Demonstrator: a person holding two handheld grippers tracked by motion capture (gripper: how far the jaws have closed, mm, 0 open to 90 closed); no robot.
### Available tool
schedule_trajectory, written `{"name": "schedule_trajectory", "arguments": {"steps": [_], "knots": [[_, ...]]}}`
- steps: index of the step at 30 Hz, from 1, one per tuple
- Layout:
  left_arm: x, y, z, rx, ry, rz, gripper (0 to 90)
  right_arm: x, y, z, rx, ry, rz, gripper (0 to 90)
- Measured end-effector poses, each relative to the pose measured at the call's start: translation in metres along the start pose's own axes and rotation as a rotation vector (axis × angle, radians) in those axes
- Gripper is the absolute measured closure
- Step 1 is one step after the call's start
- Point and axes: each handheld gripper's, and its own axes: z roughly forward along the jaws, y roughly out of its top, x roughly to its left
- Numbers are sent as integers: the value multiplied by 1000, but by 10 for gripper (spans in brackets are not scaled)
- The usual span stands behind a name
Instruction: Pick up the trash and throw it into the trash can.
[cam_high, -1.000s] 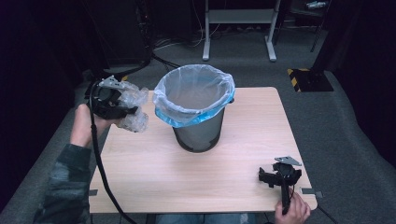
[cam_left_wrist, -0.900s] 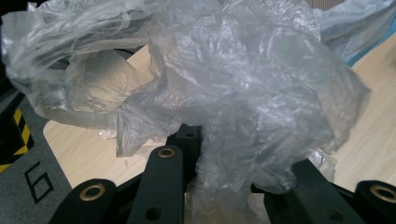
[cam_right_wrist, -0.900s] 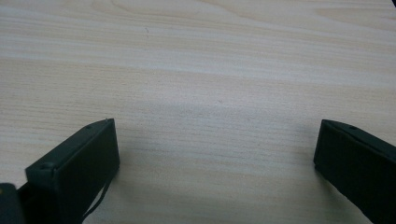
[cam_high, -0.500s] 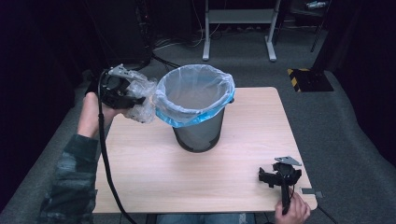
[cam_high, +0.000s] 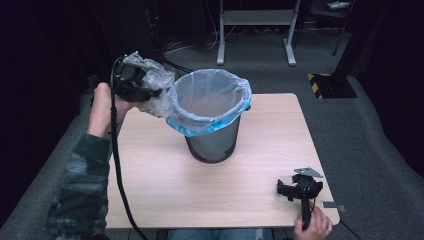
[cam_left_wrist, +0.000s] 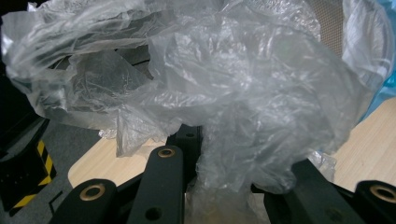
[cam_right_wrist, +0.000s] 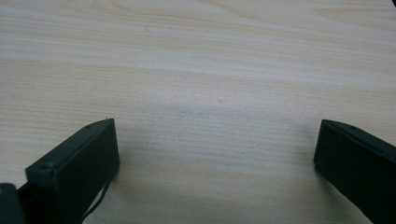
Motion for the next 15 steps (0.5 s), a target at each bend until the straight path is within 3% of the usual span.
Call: {"name": "schedule_trajectory", "arguments": {"steps": [15], "knots": [[-15, 40, 25, -9, -63, 55, 738, 1, 0, 0, 0, 2, 8, 0]]}}
